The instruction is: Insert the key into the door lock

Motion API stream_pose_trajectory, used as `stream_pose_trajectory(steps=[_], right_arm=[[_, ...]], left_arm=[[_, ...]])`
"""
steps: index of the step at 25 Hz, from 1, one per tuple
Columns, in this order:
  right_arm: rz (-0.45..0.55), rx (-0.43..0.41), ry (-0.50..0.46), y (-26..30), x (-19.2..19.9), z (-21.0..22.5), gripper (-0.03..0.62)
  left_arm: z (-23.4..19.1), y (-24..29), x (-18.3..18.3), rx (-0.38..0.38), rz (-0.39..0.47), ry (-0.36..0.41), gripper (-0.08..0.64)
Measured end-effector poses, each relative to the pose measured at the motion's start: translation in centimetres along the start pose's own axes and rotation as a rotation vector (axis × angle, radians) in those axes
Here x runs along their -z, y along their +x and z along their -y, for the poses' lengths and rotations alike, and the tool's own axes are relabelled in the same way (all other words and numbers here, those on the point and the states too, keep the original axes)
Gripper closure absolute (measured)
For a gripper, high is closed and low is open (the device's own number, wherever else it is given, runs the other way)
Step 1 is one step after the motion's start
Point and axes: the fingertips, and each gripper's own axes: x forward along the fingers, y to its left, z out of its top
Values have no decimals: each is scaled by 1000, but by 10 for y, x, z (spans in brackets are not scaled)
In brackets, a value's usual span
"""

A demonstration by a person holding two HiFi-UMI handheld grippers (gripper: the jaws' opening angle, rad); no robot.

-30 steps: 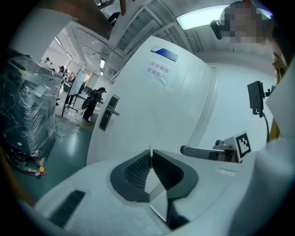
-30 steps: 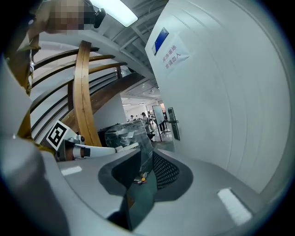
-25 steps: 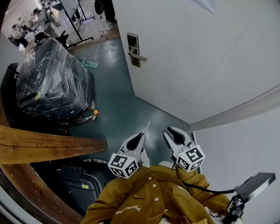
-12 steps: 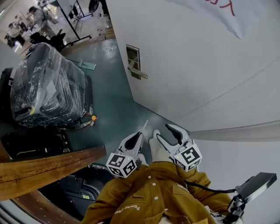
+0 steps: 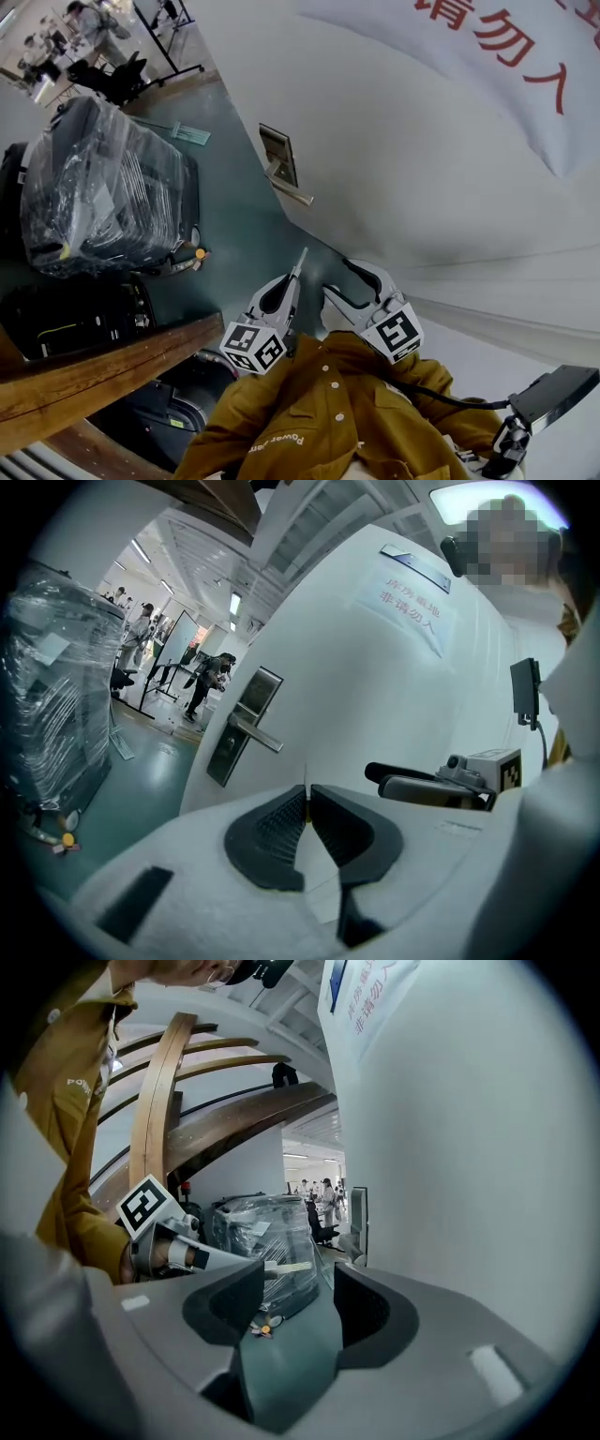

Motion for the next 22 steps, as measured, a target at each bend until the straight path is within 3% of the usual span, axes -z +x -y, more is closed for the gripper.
stream_pose_trajectory(steps=[10,16,22], right_arm=[[16,-27,16,26,-18,26,331],[13,-2,35,54,-18,43,330],[12,44,22,83,-12,58,313]], left_arm=[[-37,33,-19,-80,43,-85,538],[-93,54,-19,-71,77,-300,538],[-147,87,-23,-30,126,-428,538]])
